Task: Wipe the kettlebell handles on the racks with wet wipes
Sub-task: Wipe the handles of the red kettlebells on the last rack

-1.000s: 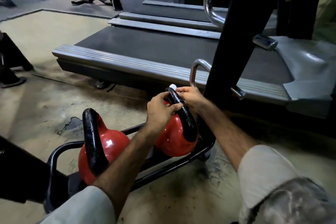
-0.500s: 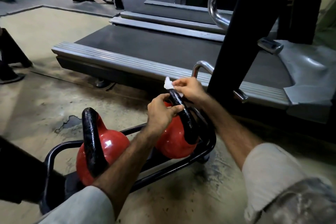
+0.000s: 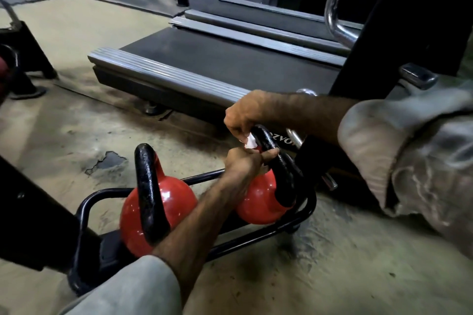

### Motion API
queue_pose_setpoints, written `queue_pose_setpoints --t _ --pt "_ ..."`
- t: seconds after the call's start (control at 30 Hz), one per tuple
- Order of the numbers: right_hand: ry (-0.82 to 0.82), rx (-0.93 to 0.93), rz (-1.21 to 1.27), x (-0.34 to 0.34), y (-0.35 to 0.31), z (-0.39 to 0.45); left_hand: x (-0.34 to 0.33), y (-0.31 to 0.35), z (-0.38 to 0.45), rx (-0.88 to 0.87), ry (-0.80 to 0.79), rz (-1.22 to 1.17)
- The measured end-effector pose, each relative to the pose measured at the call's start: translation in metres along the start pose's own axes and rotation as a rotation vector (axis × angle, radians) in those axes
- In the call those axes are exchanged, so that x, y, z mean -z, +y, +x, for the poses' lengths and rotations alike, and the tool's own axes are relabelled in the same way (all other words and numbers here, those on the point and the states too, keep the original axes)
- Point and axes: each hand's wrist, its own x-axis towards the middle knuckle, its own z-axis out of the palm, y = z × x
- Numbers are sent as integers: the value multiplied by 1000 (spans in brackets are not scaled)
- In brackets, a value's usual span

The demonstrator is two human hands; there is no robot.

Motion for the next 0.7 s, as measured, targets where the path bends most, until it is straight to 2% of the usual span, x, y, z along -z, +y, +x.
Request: queue_pose_setpoints --t 0.17,0.27,0.33,0.43,0.5,0.57,0.7 --pt "173 62 139 -21 5 -3 -1 -1 4 27 5 29" --pt "150 90 144 -22 4 -6 -1 0 2 41 24 24" --pt "106 135 62 -22 3 -11 -2 0 0 26 18 4" --pt "147 251 -4 -22 6 -18 -1 1 -1 8 13 -14" --pt "248 244 92 -29 12 -18 -1 2 -1 9 9 4" --pt "422 209 220 -47 20 -14 -3 4 -2 -16 7 32" --pt "729 -123 629 -88 15 -19 -4 8 -2 -72 44 28"
